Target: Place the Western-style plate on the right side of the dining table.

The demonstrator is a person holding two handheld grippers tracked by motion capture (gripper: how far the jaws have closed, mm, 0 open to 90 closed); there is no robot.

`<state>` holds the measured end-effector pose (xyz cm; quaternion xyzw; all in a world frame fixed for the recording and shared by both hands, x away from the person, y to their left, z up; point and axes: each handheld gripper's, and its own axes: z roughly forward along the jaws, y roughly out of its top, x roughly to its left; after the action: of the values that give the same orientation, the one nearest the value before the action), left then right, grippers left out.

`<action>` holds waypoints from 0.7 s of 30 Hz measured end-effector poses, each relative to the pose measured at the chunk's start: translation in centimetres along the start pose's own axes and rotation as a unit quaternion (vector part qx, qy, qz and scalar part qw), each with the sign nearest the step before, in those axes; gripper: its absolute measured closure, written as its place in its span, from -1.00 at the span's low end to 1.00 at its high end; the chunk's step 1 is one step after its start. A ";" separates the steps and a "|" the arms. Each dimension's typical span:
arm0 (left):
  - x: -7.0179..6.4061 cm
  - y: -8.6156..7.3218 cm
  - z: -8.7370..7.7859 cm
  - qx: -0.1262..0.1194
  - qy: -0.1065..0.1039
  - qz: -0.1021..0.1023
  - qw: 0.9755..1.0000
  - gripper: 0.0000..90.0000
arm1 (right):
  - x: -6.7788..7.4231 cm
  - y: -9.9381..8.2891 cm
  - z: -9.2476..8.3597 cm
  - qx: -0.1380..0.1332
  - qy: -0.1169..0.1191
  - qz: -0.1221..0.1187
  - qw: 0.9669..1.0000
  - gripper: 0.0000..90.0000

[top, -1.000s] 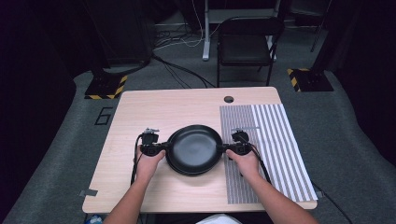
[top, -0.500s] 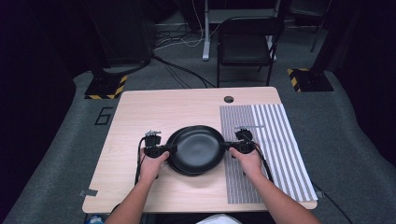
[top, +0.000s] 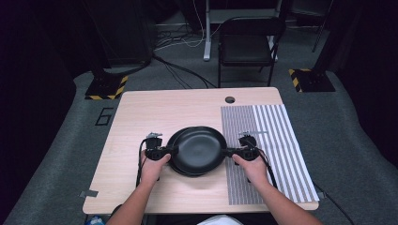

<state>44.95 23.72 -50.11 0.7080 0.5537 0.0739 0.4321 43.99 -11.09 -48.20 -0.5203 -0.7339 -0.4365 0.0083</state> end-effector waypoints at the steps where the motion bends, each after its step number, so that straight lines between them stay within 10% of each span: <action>1: 0.0 0.0 0.0 0.000 0.000 0.000 1.000 0.50 | 0.1 -0.2 0.0 0.002 0.004 0.007 1.000 0.41; 21: -0.1 -0.1 0.3 -0.003 -0.006 -0.012 1.000 0.50 | 0.3 0.4 0.8 0.036 0.005 0.031 0.999 0.50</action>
<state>45.03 23.50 -50.32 0.7002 0.5593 0.0657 0.4388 44.49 -10.31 -48.26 -0.5401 -0.7324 -0.4122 0.0441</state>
